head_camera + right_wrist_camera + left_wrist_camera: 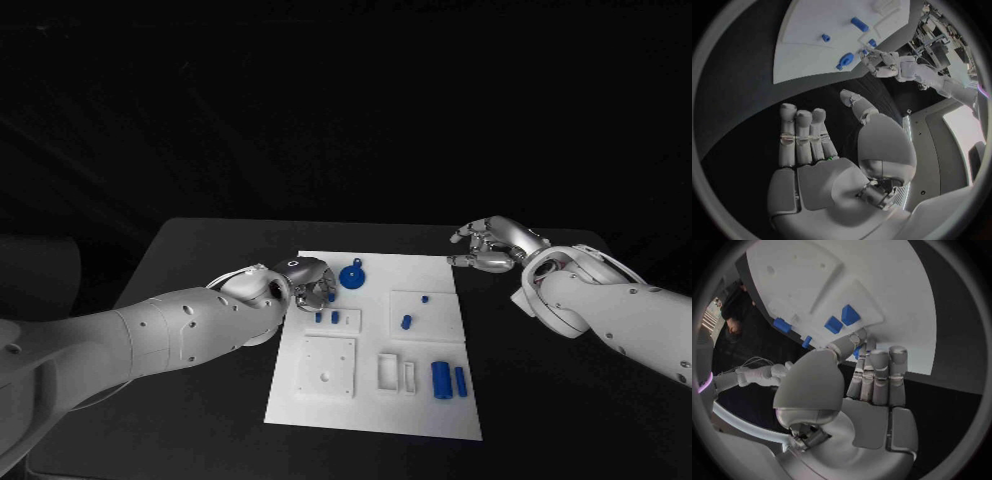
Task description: Assemble the parts on the task board
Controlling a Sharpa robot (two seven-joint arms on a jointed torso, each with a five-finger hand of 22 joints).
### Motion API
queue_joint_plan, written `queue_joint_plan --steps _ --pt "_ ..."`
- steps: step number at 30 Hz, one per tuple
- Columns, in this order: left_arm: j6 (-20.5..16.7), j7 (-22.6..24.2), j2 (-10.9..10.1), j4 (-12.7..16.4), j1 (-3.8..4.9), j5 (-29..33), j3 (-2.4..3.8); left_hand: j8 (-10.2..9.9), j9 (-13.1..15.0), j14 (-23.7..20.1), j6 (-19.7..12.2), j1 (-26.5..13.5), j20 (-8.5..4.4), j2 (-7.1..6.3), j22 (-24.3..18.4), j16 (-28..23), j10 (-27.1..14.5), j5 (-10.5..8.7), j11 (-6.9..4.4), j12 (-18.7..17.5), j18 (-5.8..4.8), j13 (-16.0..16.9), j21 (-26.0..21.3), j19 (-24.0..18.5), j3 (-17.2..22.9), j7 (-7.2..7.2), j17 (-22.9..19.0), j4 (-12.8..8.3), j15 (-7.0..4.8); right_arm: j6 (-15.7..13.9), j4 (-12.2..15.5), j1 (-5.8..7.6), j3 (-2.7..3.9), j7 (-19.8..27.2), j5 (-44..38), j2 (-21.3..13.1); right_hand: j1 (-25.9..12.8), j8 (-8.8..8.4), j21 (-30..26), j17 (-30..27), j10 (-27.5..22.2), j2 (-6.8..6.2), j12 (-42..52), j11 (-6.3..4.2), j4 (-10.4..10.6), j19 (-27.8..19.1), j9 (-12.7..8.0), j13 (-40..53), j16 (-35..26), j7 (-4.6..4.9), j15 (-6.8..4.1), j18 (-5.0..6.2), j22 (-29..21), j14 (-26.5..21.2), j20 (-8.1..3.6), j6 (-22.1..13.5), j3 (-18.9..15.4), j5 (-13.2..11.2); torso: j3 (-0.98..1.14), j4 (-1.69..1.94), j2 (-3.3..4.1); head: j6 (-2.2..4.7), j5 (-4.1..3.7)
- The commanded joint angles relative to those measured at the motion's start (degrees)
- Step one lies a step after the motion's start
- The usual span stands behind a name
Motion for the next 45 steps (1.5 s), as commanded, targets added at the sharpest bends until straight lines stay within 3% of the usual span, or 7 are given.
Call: queue_joint_plan --steps 1,7,14,21,26,33,45 --pt "-1.3 0.14 -0.35 -0.08 -0.01 0.32 0.08 -0.23 -0.1 -0.19 -0.59 0.16 0.43 -0.43 0.08 0.26 -0.54 -0.29 0.13 -0.04 7.07 -0.16 -0.27 0.06 0.04 0.1 -0.12 -0.15 0.38 0.47 -0.01 -0.02 0.0 0.35 -0.4 -0.02 0.13 0.26 -0.25 -0.1 -0.5 0.63 0.16 -0.06 -0.09 0.12 -0.07 -0.1 0.38 0.33 0.14 3.88 0.09 -0.39 0.07 -0.03 0.23 0.15 -0.04 0.0 -0.01 0.05 -0.11" --pt "-2.19 0.46 -1.41 -0.99 0.02 2.49 0.48 -0.26 -0.15 -0.4 -0.89 0.3 0.64 -0.81 0.08 0.19 -1.11 -0.29 0.33 -0.05 7.22 -0.44 -0.33 0.02 0.12 0.06 -0.28 -0.11 0.58 0.6 -0.1 -0.02 0.0 0.44 -0.65 -0.09 0.49 0.31 -0.57 -0.31 -0.91 0.7 -0.15 -0.03 -0.5 -0.21 -0.07 -0.3 0.11 0.35 0.19 3.88 0.03 -0.76 0.16 0.02 0.37 -0.14 -0.06 -0.02 -0.01 0.28 -0.4" --pt "-5.01 5.0 -2.45 -3.2 0.19 15.24 3.18 -0.06 -0.17 -4.53 -1.21 -1.81 1.64 -1.02 -0.91 -4.4 -1.7 -0.3 0.75 0.1 6.52 -0.94 -3.17 -3.23 0.63 1.19 -2.75 1.82 1.13 2.49 -0.23 -0.02 0.0 1.09 -2.18 -0.05 2.15 0.76 -4.15 -2.45 -3.81 1.34 -5.07 0.19 -2.5 -3.64 0.04 -3.69 -3.18 0.49 0.62 3.64 -1.3 -3.99 1.77 0.61 2.19 -5.56 0.04 0.0 -0.04 1.57 -1.8" --pt "-6.94 7.96 -4.84 -2.04 2.68 42.62 3.4 0.83 0.13 -11.95 -1.6 -3.41 3.79 -1.28 -4.79 -17.6 -1.11 0.57 1.76 0.43 3.25 -1.18 -12.31 -11.62 1.94 1.48 -9.22 2.71 2.36 4.12 -1.63 -0.55 -0.14 1.83 -6.4 0.8 4.29 1.95 -6.63 -8.46 -4.84 1.75 -19.31 0.17 -3.44 -3.38 0.41 -14.47 -6.67 0.23 1.21 3.88 -2.54 -2.41 3.01 2.51 6.98 -14.0 0.01 0.03 -0.05 1.82 -3.04" --pt "-5.26 10.27 -6.97 0.52 4.34 61.58 3.38 1.35 0.32 -11.36 -1.51 -3.48 3.49 -0.52 -5.06 -19.14 -0.57 0.96 1.67 0.59 2.7 -1.16 -13.09 -11.59 1.47 1.38 -9.77 2.28 2.29 5.12 -1.99 -1.26 -0.33 1.75 -11.61 1.87 6.48 3.17 -4.81 -10.18 -2.92 1.8 -37.13 1.39 -3.89 -0.62 0.94 -26.87 -4.28 0.75 1.41 3.88 -1.23 0.97 1.56 3.98 10.39 -17.2 0.04 0.09 -0.05 1.66 -3.72" --pt "-0.3 14.21 -9.25 6.24 4.91 67.58 3.36 2.0 0.45 -12.92 -2.0 -6.42 3.39 -0.32 -5.94 -23.87 -0.91 -0.06 2.15 0.37 1.43 -1.45 -15.81 -12.96 -1.22 1.41 -11.2 2.04 3.08 5.29 -1.29 -2.04 -0.91 -0.32 -22.76 3.36 9.91 4.22 -1.5 -11.05 0.9 1.65 -46.38 1.71 -4.16 4.74 1.39 -32.7 -0.61 -0.21 1.53 3.88 0.13 6.51 -1.04 5.78 13.93 -19.72 -0.07 0.19 -0.03 1.59 -4.45" --pt "4.12 17.18 -9.85 11.25 4.88 68.99 3.33 2.94 0.65 -15.72 -2.13 -8.12 5.55 1.58 -7.56 -32.73 -0.26 -0.1 2.16 0.51 0.96 -1.55 -20.45 -15.85 -4.01 1.26 -13.62 -0.1 5.53 5.07 -0.29 -3.19 -1.96 -4.6 -31.95 5.44 10.94 4.52 -0.16 -12.62 4.81 0.57 -52.42 1.64 -4.01 8.66 1.32 -36.31 1.08 -0.73 1.47 3.88 0.08 10.16 -1.36 7.21 16.34 -20.71 -0.09 0.06 0.03 1.39 -4.94"
